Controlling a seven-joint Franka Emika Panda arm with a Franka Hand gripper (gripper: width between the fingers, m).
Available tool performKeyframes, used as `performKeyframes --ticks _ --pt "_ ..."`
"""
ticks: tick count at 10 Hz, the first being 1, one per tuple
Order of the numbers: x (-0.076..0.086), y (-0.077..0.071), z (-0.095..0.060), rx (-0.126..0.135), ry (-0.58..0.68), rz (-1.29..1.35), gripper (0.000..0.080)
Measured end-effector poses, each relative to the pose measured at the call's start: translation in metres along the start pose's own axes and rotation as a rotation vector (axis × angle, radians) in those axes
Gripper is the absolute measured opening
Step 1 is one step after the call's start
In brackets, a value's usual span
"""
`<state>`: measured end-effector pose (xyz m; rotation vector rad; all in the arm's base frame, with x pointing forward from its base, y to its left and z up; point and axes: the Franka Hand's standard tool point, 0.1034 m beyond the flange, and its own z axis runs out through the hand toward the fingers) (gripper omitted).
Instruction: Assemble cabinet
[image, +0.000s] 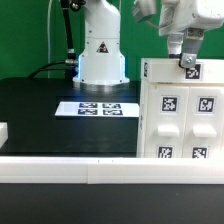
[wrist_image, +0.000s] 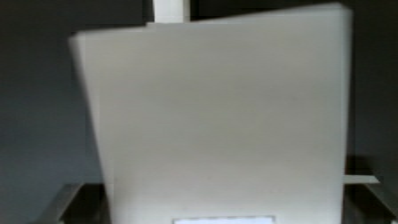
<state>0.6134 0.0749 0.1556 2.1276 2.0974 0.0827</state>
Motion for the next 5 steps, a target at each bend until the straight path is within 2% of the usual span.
performKeyframes --ticks 3,5 --pt "-0.0001 0.0 0.0 0.0 0.0 0.04 0.056" --pt "0.0 -0.0002 0.0 0.002 0.001 0.221 0.056"
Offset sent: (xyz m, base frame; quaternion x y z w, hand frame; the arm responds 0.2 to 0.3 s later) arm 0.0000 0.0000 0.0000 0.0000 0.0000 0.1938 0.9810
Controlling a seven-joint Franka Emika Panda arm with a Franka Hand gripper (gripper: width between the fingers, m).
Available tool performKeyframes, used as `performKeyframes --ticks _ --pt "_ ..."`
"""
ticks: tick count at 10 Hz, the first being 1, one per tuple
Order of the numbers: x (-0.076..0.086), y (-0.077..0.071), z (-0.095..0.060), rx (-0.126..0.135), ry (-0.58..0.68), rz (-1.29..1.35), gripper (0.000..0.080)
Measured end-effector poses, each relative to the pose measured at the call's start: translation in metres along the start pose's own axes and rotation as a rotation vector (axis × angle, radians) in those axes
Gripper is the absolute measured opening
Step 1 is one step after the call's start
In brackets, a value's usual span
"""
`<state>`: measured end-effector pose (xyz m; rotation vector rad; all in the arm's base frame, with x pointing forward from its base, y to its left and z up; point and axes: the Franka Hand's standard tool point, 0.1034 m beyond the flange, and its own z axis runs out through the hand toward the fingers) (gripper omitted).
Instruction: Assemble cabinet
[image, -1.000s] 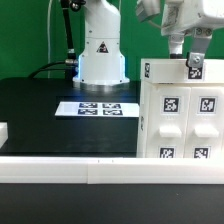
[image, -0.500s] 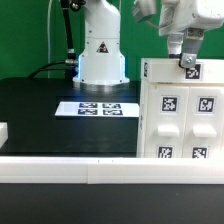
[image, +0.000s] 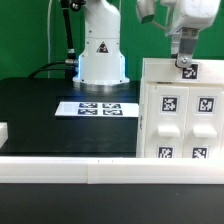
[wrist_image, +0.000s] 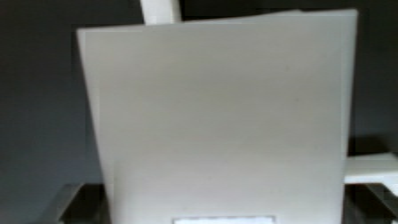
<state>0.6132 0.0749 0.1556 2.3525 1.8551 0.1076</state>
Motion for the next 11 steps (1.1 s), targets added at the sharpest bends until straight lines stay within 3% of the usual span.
performKeyframes --ticks 5,11 --pt "0.0006 0.0001 -0.0011 0.0 0.002 0.298 0.0561" --pt "0.0032 -0.0068 -0.0004 0.03 0.01 0.887 0.0561"
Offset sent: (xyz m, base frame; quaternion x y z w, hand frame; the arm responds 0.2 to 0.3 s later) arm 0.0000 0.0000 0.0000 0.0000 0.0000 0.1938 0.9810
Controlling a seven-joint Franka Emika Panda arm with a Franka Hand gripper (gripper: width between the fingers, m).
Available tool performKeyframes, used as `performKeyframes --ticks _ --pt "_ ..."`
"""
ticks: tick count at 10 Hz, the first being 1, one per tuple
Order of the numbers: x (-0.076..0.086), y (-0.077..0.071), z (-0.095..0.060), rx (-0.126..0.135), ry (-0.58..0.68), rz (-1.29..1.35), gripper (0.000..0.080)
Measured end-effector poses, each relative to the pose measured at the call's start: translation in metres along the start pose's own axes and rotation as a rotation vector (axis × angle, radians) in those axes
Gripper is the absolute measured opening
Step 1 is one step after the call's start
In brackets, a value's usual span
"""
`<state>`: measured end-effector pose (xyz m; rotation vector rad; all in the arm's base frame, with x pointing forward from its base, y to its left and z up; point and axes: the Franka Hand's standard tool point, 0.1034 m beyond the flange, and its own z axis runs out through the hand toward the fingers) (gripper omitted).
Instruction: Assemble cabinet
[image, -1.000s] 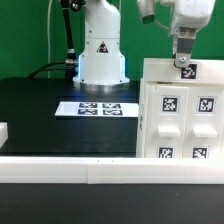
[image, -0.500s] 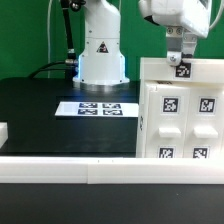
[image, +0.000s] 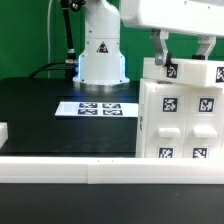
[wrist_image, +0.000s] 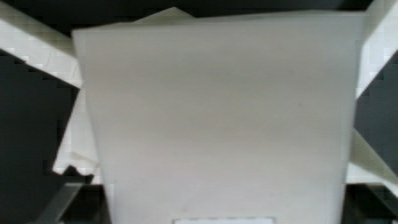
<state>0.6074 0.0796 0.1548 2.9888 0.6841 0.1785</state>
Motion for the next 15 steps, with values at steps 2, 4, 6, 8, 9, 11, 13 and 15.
performKeyframes --ticks 2,4,6,8,9,11,13,15 --pt "0.0016 -0.0037 -0.0001 0.004 0.004 0.157 0.0561" --pt "0.0027 -0.0038 -0.0003 0.01 0.009 0.25 0.0561" --pt "0.0028 -0.0047 -0.0001 0.019 0.009 0.405 0.0561" --pt "0.0031 -0.0057 -0.0001 0.024 0.008 0.518 0.0561" --pt "0.0032 -0.006 -0.0001 0.031 0.007 0.597 0.0561" --pt "0.003 -0.0069 -0.0005 0.042 0.012 0.742 0.0561" --pt "0.0028 -0.0084 -0.0005 0.053 0.025 0.918 0.0561" --pt "0.0025 -0.0107 -0.0001 0.059 0.02 1.033 0.0561"
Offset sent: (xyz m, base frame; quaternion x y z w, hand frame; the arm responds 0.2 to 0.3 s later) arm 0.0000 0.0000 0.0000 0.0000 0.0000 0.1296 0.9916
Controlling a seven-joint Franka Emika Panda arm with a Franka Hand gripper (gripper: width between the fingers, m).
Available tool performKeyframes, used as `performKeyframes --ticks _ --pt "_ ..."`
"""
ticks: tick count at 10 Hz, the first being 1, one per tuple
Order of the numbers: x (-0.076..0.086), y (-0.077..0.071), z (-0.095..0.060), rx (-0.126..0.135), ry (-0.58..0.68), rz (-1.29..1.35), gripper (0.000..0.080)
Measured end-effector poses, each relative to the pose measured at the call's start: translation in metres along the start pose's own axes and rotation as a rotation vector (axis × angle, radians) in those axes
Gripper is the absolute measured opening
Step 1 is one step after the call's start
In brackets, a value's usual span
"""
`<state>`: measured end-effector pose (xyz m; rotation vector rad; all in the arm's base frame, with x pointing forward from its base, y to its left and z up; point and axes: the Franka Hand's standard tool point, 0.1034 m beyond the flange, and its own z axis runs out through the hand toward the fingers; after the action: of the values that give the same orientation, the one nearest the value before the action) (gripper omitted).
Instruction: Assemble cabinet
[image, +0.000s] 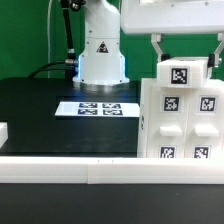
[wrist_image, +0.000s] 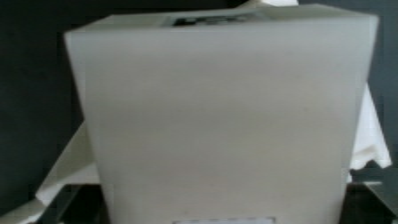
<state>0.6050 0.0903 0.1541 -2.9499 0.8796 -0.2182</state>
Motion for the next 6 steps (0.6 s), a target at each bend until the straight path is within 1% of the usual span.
performKeyframes --ticks 2,6 --pt "-0.001 -0.0014 0.0006 -0.002 -0.005 0.167 0.0561" --pt "0.0008 -0.0044 0.0024 0.013 -0.025 0.401 0.0561"
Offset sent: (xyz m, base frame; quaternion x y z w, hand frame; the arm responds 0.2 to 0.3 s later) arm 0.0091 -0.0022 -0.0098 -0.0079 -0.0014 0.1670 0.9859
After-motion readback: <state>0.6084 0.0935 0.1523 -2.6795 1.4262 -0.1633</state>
